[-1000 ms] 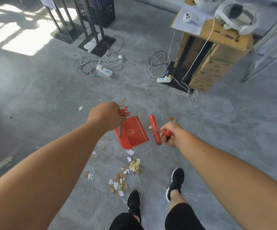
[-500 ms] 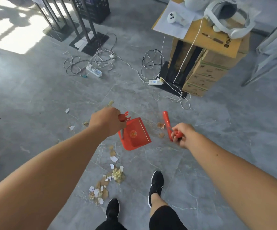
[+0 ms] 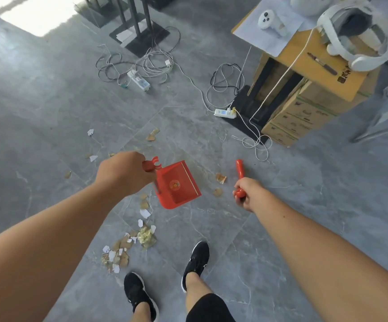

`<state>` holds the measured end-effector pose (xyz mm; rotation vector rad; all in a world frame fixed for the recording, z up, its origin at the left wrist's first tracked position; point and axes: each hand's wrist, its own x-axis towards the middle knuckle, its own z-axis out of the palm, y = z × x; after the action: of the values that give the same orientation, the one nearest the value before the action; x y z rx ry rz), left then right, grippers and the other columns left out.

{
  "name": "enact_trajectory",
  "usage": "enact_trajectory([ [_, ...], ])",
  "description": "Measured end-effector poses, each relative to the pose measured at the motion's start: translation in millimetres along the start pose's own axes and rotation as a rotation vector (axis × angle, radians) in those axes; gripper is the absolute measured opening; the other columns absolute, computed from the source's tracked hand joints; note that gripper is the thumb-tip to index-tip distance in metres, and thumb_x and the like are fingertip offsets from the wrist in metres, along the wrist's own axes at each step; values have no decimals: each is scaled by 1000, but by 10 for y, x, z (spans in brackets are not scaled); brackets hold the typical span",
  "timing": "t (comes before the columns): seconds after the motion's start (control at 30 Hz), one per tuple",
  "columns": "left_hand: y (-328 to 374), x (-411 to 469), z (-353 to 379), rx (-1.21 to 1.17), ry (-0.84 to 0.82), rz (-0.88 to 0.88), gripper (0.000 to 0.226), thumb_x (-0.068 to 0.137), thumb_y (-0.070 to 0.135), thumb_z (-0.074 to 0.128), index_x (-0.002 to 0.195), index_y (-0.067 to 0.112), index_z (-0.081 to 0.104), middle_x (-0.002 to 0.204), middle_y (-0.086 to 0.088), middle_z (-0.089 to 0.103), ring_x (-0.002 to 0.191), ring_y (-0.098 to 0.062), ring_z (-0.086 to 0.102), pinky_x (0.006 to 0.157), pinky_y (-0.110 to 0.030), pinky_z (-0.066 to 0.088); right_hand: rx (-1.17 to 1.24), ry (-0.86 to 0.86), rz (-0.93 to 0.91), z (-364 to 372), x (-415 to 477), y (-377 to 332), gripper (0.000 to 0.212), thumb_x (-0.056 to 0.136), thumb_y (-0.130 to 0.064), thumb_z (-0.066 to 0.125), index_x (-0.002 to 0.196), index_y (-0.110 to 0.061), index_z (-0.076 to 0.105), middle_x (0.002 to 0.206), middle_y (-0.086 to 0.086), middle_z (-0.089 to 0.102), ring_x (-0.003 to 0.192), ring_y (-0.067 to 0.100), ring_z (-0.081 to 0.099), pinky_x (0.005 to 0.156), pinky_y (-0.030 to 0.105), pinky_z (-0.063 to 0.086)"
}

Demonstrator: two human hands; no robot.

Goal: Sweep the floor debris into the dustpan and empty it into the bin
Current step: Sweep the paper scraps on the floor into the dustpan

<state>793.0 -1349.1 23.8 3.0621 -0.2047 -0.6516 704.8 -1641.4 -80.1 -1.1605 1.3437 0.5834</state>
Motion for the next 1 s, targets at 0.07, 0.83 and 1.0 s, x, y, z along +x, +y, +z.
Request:
enact_trajectory([
  [0.07, -123, -28, 1, -1, 1, -20, 41, 90, 55, 60, 73, 18, 60, 71, 3, 61, 59, -19, 52, 54, -28, 38, -52, -21, 3, 220, 37, 55, 23, 93, -2, 38, 82, -20, 48, 34, -1, 43, 24, 5, 37, 31, 9, 33],
  [0.83, -2435, -1128, 364, -110, -1, -205, 35, 85, 55, 63, 80, 20, 65, 72, 4, 60, 61, -20, 53, 54, -28, 37, -373, -180, -45, 2856, -662, 1274, 27, 87, 1, 45, 109, -12, 51, 63, 8, 51, 30, 9, 48, 33, 14, 36],
  [1.0, -3052, -1472, 422, -142, 15, -266, 34, 85, 53, 63, 77, 20, 63, 71, 4, 60, 60, -19, 53, 55, -27, 38, -436, -205, -52, 3430, -972, 1709, 23, 85, 4, 45, 101, -11, 51, 52, 6, 46, 34, 10, 46, 34, 14, 38],
])
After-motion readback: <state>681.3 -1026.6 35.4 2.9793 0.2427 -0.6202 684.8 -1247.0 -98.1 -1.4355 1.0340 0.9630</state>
